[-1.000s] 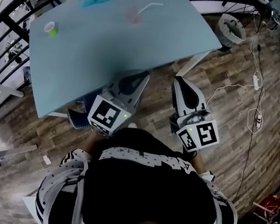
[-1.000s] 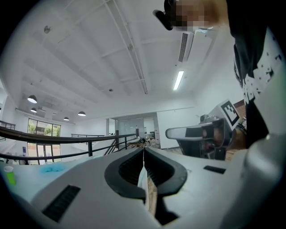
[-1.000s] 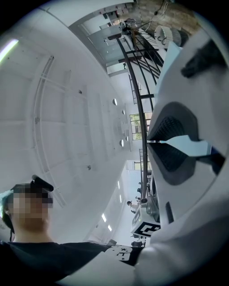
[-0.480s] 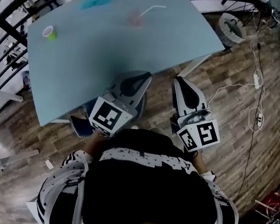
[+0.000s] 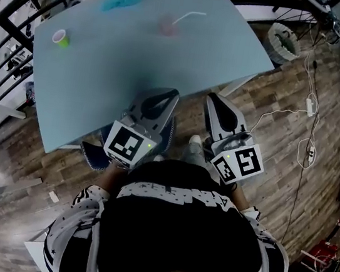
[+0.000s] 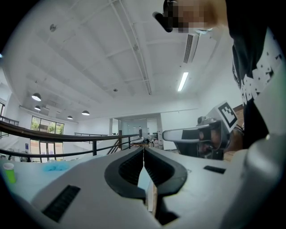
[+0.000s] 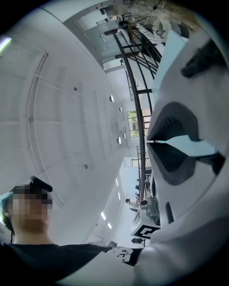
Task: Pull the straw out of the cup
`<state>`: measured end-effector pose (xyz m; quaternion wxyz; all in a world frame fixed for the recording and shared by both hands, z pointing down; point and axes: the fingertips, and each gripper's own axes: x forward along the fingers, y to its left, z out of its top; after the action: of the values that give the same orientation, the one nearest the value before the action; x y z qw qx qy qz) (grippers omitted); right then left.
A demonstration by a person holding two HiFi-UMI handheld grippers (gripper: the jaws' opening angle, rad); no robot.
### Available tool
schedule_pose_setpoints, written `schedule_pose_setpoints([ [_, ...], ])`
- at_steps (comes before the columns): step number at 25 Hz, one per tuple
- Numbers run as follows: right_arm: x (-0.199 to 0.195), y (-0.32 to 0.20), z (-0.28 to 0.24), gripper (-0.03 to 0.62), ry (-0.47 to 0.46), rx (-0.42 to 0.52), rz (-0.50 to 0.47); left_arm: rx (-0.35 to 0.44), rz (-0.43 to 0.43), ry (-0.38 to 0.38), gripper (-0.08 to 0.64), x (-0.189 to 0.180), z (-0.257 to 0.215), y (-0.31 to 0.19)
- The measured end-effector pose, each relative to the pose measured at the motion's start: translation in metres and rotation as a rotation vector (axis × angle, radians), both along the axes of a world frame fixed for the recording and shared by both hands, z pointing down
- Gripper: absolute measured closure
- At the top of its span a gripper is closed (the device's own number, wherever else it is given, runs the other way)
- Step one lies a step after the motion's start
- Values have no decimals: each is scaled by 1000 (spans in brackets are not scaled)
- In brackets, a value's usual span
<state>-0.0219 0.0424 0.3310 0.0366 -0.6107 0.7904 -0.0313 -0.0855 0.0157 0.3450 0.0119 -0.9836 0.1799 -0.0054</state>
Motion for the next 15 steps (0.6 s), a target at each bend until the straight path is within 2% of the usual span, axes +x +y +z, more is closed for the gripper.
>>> schedule_pose_setpoints([
  [6,10,-17,1,565,-9,2,-62,-3,-56,-20,546,10,2,-14],
  [15,57,-40,5,565,-51,3,-102,3,-90,-53,546,57,1,-34],
])
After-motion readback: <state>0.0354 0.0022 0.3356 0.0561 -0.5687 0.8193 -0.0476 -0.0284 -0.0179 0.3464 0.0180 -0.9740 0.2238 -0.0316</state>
